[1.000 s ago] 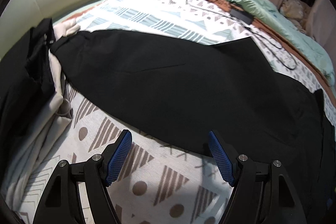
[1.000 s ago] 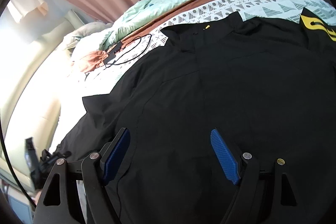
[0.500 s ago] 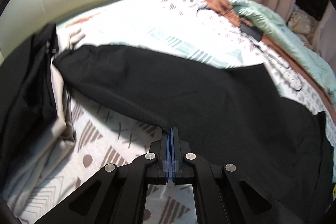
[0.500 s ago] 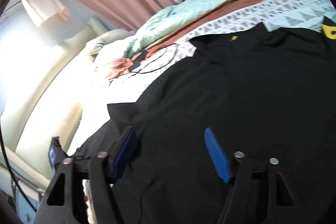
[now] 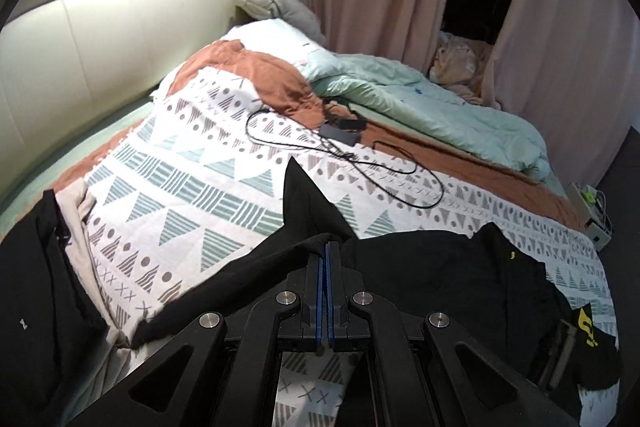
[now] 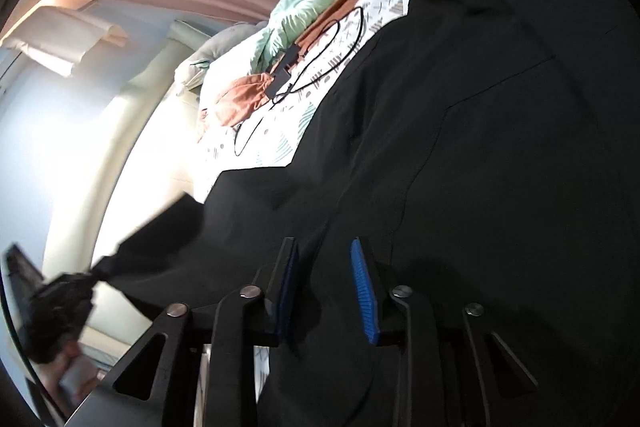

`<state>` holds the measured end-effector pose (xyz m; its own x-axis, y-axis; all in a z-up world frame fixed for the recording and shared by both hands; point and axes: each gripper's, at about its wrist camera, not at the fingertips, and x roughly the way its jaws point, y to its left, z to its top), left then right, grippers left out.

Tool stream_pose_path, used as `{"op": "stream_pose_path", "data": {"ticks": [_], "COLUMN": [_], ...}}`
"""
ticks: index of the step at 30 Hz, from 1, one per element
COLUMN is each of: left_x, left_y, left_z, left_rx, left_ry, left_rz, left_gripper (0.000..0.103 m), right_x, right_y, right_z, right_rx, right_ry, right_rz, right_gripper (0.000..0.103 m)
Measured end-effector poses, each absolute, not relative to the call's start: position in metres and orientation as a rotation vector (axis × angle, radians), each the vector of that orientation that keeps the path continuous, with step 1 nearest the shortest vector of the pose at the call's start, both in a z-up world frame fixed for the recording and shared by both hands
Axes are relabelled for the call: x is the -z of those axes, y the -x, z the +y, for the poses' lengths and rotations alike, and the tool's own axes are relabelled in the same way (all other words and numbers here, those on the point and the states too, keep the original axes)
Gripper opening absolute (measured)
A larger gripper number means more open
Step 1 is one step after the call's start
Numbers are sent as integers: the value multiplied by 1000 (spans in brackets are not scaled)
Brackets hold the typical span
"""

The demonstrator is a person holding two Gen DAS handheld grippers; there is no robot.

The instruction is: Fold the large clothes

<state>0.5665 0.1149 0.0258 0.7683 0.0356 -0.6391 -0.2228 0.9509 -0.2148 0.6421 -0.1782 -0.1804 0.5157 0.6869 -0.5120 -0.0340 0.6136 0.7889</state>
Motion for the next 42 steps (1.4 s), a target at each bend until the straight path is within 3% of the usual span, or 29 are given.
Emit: {"op": "stream_pose_path", "data": {"ticks": [8,18,21,23,24,25,26,27,28,42], "left_x": [-46,-19,-5,3,5,7,6,4,0,-15], "left_y": [-574,-571,-569,-566,-563,-555,-549,-540,-528,-413], "left_z": [43,-31,-48,-54,-54,-51,-50,-46,-40,92], "left_rx": [33,227,251,294,308,323,325,314,303,20], "left_ry": [193,199,192,217,241,277,293,303,311,372], "left_rz": [664,717,788,845,861,869,868,850,816,727], "left_gripper": [0,0,3,10,21,44,59,87,100,102], "right_x": [220,206,188,178,173,170,164,158,152,86], "right_y": [-671,-664,-650,-638,-631,-626,-620,-615,-611,-533], "right_z": [-140,-194,-228,-247,-255,-260,-265,-271,-274,-256], "right_rx": [-563,-468,-379,-331,-313,-300,-286,-275,-268,-283], "right_ry": [-844,-912,-895,-894,-893,-887,-869,-844,-820,-551], "right_rz": [1102,1079,1036,1003,992,987,984,979,972,845], "right_gripper": [23,24,48,59,59,60,60,60,60,66]}}
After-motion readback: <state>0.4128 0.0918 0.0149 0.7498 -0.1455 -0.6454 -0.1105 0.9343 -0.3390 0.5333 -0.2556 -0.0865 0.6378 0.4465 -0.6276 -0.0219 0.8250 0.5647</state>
